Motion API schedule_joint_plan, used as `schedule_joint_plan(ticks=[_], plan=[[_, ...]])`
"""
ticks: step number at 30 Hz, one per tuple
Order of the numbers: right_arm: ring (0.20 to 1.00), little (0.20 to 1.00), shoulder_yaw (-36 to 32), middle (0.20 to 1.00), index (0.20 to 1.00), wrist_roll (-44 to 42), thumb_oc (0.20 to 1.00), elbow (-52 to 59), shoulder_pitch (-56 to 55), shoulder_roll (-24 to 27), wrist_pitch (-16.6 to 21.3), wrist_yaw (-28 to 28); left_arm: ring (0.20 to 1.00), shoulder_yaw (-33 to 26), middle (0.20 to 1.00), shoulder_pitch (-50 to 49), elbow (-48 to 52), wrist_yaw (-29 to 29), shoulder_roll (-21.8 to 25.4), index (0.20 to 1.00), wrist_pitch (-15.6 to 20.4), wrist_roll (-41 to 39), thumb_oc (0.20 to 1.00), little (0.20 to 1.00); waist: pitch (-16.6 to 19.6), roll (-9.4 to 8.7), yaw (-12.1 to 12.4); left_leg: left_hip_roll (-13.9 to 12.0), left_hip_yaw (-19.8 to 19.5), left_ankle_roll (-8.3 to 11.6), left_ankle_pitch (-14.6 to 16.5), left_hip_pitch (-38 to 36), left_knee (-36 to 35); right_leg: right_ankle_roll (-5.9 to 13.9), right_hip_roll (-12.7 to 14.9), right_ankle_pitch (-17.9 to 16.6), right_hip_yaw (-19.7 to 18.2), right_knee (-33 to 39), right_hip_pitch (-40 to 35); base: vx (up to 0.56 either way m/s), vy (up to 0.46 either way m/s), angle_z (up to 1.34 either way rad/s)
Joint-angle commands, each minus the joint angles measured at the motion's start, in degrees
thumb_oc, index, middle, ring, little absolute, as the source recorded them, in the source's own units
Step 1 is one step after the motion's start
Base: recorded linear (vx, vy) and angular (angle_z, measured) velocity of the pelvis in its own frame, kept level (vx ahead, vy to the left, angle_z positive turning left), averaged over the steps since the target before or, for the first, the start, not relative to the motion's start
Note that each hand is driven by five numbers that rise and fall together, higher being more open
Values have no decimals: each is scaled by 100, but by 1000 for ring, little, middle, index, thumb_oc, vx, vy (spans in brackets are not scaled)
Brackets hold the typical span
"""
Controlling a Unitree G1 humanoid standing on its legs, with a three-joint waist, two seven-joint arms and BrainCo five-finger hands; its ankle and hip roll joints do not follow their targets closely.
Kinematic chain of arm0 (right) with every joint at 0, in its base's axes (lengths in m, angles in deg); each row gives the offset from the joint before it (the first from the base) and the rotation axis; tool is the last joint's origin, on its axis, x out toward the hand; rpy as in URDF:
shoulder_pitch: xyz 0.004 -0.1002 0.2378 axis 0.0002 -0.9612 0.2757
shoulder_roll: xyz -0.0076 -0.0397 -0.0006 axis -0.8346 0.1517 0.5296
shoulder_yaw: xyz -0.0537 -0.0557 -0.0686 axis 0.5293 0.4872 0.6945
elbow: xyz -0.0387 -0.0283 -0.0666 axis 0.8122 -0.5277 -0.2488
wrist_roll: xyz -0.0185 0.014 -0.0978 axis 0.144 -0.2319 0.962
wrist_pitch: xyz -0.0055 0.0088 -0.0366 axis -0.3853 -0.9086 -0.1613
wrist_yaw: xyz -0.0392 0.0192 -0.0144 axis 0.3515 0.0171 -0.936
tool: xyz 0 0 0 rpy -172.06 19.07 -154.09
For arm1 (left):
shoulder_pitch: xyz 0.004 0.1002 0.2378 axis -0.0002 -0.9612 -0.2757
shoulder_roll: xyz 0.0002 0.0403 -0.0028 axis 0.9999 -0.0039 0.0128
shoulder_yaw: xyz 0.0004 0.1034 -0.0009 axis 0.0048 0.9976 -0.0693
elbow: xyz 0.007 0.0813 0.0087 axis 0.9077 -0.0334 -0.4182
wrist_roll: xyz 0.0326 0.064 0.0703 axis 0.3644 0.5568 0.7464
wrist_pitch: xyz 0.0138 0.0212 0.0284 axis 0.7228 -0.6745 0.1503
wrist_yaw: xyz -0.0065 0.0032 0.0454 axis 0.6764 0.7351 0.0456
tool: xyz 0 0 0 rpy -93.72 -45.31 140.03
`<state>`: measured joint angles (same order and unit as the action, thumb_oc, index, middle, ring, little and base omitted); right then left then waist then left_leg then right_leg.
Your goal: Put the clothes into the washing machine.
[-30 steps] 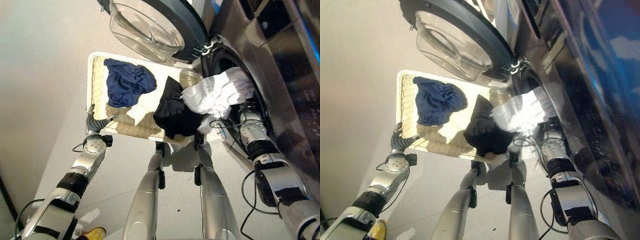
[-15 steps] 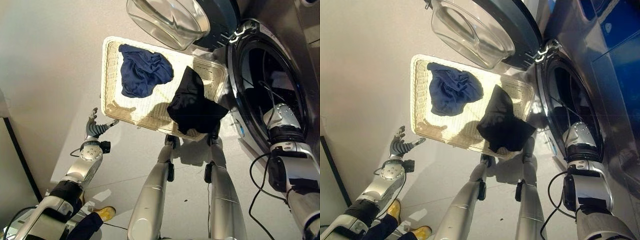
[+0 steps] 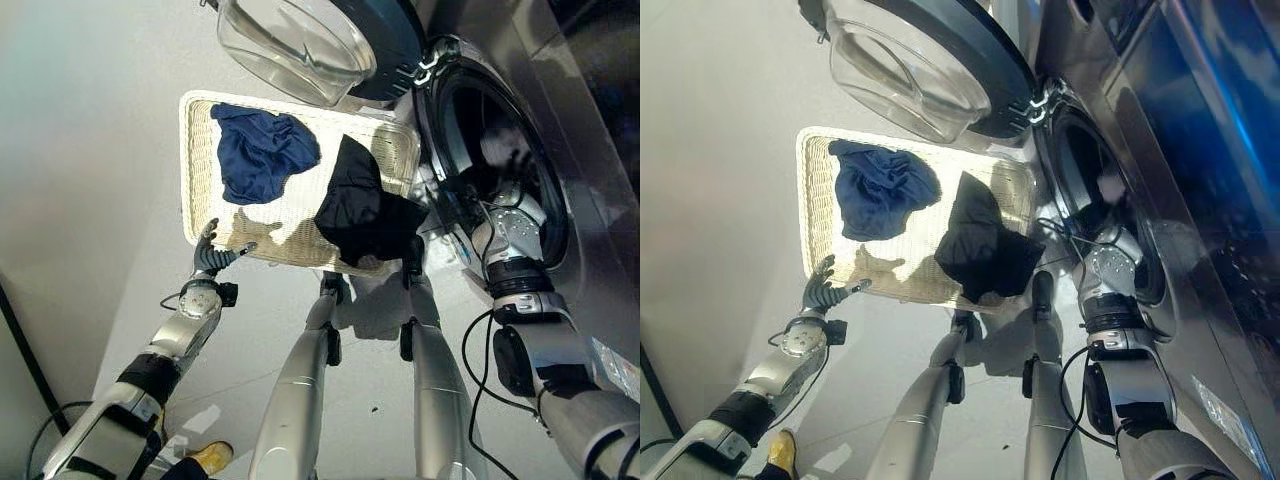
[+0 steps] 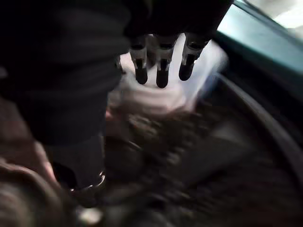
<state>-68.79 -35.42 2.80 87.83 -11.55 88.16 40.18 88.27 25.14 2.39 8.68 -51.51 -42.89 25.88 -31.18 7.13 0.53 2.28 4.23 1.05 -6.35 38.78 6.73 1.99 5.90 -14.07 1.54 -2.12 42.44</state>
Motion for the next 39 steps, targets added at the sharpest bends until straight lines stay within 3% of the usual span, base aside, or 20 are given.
schedule_joint_plan(ticks=[1,2,5,8,12,16,18,21,27,34,39], plan=[[1000,1000,171,1000,1000,49,1000,-179,-2,881,-887,743,1000,-104,1000,28,-94,-215,57,1000,202,-167,1000,1000,138,337,95,160,-145,124,-528,175,-385,149,-277,477,373,-654,14,-46,10,3],[1000,1000,347,1000,1000,49,1000,-496,14,1058,-1117,955,1000,-120,1000,23,-57,-238,86,1000,232,-209,1000,1000,138,336,103,160,-150,123,-544,177,-406,145,-291,470,371,-643,13,-30,16,4],[1000,1000,482,1000,1000,523,1000,-640,-147,1129,-1118,1233,1000,-238,1000,-14,3,-291,99,1000,330,-198,1000,1000,138,293,98,160,-157,123,-553,203,-408,135,-311,453,385,-626,25,-29,18,4],[1000,1000,475,1000,1000,962,1000,-353,-497,953,-848,1587,1000,-376,1000,-77,66,-394,63,1000,453,-141,1000,1000,138,227,64,150,-138,121,-557,222,-402,131,-326,427,388,-601,36,-9,10,0],[1000,1000,384,1000,1000,740,1000,127,-1007,530,-712,1983,1000,-567,1000,-160,136,-857,-78,1000,661,232,1000,1000,138,132,13,151,-148,101,-542,244,-371,135,-342,386,354,-571,47,0,0,0],[1000,1000,390,1000,1000,1114,1000,471,-1349,213,-432,1835,1000,-730,1000,-170,193,-1463,-206,1000,742,721,1000,1000,138,74,-34,128,-140,94,-556,246,-397,135,-362,354,319,-550,60,-28,41,5],[1000,1000,496,1000,1000,1863,1000,727,-1715,-113,-197,1445,1000,-908,1000,-89,218,-2244,-323,1000,780,1364,1000,1000,138,-11,-111,92,-132,102,-576,242,-425,121,-405,331,251,-541,71,-38,73,2],[1000,1000,700,1000,1000,2561,1000,985,-1994,-315,-169,1060,1000,-971,1000,19,186,-2542,-380,1000,863,1585,1000,1000,138,-76,-198,69,-119,106,-591,252,-421,106,-441,307,164,-531,96,-26,95,2],[1000,1000,1476,1000,1000,4030,1000,1251,-2661,-567,-683,772,1000,-977,1000,478,-64,-2884,-564,1000,697,1940,1000,1000,138,-235,-448,8,-63,116,-588,323,-330,74,-536,283,-57,-557,206,-18,121,-7],[1000,1000,2411,1000,1000,5895,1000,1493,-2934,-252,-1397,798,1000,-980,1000,1155,-475,-2952,-624,1000,128,1569,1000,1000,138,-460,-711,-32,75,157,-518,458,-117,78,-601,272,-217,-549,348,-10,124,-15],[1000,1000,2795,1000,1000,6318,1000,1701,-2940,62,-1603,970,1000,-1003,1000,1803,-1054,-3067,-461,1000,-262,1076,1000,1000,138,-663,-939,-45,278,194,-362,549,151,98,-612,246,-277,-527,464,11,101,-13]])
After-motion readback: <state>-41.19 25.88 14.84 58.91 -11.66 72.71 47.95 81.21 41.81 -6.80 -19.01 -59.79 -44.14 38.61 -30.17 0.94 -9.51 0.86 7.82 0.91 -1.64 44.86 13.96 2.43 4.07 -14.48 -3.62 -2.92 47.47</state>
